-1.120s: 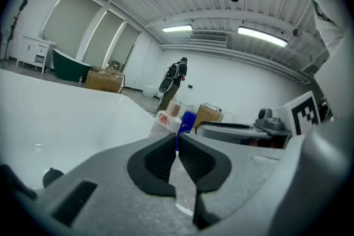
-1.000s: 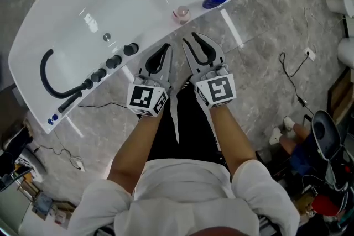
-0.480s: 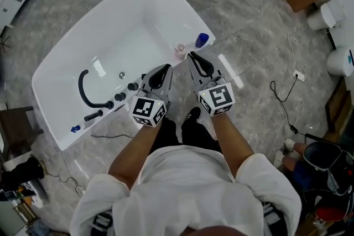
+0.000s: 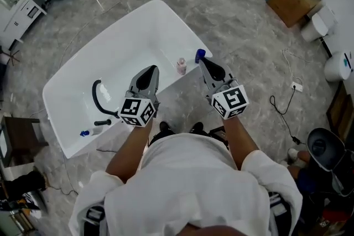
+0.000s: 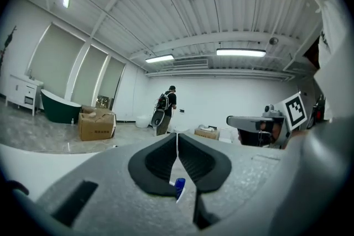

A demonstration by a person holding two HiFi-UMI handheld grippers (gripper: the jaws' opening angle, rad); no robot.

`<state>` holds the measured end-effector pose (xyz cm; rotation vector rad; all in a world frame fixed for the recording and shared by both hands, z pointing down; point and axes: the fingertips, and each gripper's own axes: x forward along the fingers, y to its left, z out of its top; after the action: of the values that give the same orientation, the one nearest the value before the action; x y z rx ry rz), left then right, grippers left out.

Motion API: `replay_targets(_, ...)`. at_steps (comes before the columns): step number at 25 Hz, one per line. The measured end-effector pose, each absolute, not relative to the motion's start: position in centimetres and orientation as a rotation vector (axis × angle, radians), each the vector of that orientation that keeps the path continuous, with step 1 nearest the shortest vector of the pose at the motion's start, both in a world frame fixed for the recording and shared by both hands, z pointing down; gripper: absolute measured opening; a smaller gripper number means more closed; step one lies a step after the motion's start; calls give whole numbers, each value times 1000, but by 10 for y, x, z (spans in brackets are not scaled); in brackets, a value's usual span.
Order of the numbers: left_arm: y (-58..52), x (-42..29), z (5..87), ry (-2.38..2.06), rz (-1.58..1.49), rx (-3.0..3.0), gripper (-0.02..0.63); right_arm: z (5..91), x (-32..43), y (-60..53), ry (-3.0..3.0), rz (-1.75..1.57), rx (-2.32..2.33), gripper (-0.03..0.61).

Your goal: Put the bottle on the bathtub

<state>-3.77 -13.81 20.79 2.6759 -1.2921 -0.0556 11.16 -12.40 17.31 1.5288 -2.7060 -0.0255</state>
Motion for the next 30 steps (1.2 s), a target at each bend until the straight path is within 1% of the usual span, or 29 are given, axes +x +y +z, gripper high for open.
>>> replay_targets(5,-127,-73,180,-1394,-65,2678,18,153,133,-105,-2659,-55,1601,14)
replay_targets(8,-124,-96,178,-1441,-77,2636,17,156,149,-99,-2628,-31,1642,14)
replay_targets(13,-126,-115,181,-1484,-66,2611,17,171,169,-90,-2585,-19,1645,14)
replay_targets(21,-141,-127,200,-1465,-11,2598,18,191,189,-89,-2540,47,1683,14)
replay_targets(30,-143,-102,213,-1312,11,2655,17,198,185,-94,-2519,58,1676,14)
